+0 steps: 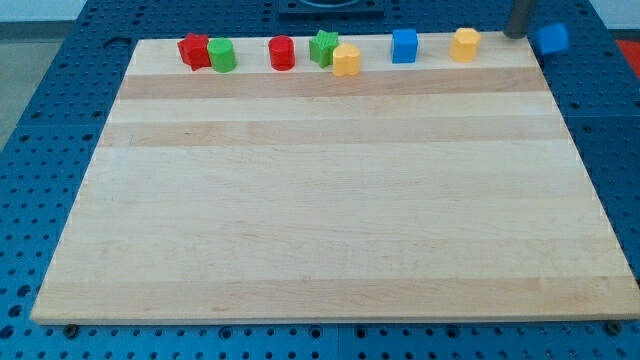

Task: Push the yellow hexagon below the blue cube

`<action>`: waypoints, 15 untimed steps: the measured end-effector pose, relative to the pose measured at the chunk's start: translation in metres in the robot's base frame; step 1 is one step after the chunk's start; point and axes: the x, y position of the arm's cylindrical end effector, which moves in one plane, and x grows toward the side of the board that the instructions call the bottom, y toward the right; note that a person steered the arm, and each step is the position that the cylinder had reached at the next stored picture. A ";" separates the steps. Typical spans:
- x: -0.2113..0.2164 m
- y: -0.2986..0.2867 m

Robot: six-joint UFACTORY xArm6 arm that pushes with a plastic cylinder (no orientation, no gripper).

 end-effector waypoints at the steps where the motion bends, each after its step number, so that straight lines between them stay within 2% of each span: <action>1: 0.023 0.000; 2: 0.031 0.000; 3: -0.002 0.006; 4: -0.006 0.007; 9: 0.008 -0.018; 10: -0.004 -0.030; 11: 0.006 -0.052; 12: 0.041 -0.088; 13: 0.048 -0.134; 14: 0.052 -0.133; 15: 0.054 -0.159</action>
